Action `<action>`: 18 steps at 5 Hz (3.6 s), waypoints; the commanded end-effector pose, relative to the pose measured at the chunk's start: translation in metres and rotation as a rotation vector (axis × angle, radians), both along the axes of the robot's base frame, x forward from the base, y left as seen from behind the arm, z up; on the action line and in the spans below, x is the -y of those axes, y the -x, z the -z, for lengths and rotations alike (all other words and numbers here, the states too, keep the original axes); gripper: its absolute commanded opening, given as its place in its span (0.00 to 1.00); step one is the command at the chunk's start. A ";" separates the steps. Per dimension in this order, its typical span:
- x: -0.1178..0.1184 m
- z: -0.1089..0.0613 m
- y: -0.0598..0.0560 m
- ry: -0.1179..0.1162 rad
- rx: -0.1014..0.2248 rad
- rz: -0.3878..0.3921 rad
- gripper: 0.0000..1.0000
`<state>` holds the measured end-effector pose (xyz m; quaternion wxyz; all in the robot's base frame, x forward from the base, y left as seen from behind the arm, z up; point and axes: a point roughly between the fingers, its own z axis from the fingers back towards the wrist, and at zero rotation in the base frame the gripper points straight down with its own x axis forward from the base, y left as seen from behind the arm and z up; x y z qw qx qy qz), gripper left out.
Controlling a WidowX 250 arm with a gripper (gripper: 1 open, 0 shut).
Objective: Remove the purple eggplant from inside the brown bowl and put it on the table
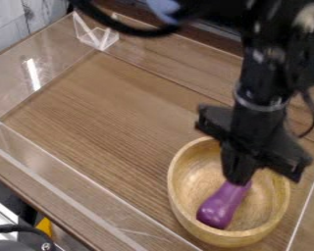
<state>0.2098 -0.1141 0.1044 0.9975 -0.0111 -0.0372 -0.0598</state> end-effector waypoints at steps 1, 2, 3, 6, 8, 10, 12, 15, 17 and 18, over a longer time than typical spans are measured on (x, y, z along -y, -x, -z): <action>0.002 -0.039 -0.006 0.028 0.073 0.023 0.00; -0.005 -0.067 -0.008 0.051 0.116 0.022 0.00; -0.009 -0.091 -0.008 0.055 0.157 -0.026 0.00; -0.002 -0.106 0.019 0.025 0.200 -0.083 0.00; 0.005 -0.101 0.022 -0.016 0.204 -0.118 1.00; -0.012 -0.081 0.034 -0.027 0.184 -0.118 1.00; -0.018 -0.053 0.025 -0.018 0.162 -0.194 1.00; -0.010 -0.005 0.008 0.011 0.088 -0.190 1.00; -0.038 0.001 0.000 0.032 0.022 -0.041 1.00; -0.032 0.008 -0.001 0.039 0.006 -0.035 1.00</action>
